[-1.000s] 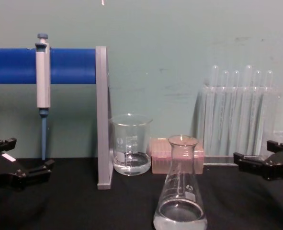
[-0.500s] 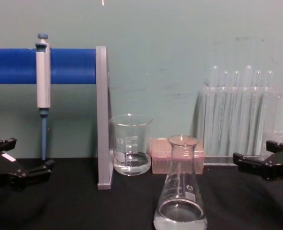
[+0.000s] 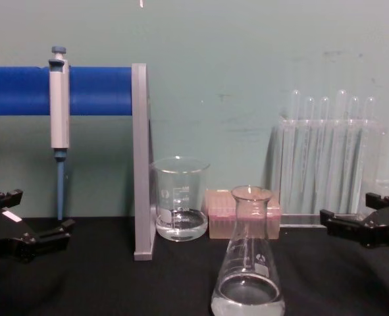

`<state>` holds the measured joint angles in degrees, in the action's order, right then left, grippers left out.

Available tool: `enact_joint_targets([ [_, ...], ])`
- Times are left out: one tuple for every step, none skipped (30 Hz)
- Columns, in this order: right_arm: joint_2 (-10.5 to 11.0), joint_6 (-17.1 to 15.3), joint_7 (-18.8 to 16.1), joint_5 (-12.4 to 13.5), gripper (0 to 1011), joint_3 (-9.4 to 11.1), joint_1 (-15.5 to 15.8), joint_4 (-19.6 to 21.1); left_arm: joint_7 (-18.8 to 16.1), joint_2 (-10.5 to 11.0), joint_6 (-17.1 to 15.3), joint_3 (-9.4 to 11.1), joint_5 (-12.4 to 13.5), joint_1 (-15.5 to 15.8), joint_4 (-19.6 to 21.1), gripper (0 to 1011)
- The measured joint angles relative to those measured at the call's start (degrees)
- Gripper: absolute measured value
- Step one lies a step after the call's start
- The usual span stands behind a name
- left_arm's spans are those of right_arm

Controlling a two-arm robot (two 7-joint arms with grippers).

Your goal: Grasp the erlenmeyer flask with one hand, shake it three times, then place it back.

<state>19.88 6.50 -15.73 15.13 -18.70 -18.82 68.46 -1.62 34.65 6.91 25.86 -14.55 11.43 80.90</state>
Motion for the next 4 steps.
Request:
enact_joint_targets([
  [0.00, 0.01, 0.00, 0.00, 1000, 0.00, 0.00, 0.00, 0.00, 0.00, 0.00, 0.00, 0.00, 0.00, 0.00, 1001],
  [0.00, 0.01, 0.00, 0.01, 1000, 0.00, 0.00, 0.00, 0.00, 0.00, 0.00, 0.00, 0.00, 0.00, 0.00, 1001],
  [0.00, 0.01, 0.00, 0.01, 1000, 0.00, 0.00, 0.00, 0.00, 0.00, 0.00, 0.00, 0.00, 0.00, 0.00, 1001],
  [0.00, 0.02, 0.00, 0.01, 1000, 0.00, 0.00, 0.00, 0.00, 0.00, 0.00, 0.00, 0.00, 0.00, 0.00, 1001],
])
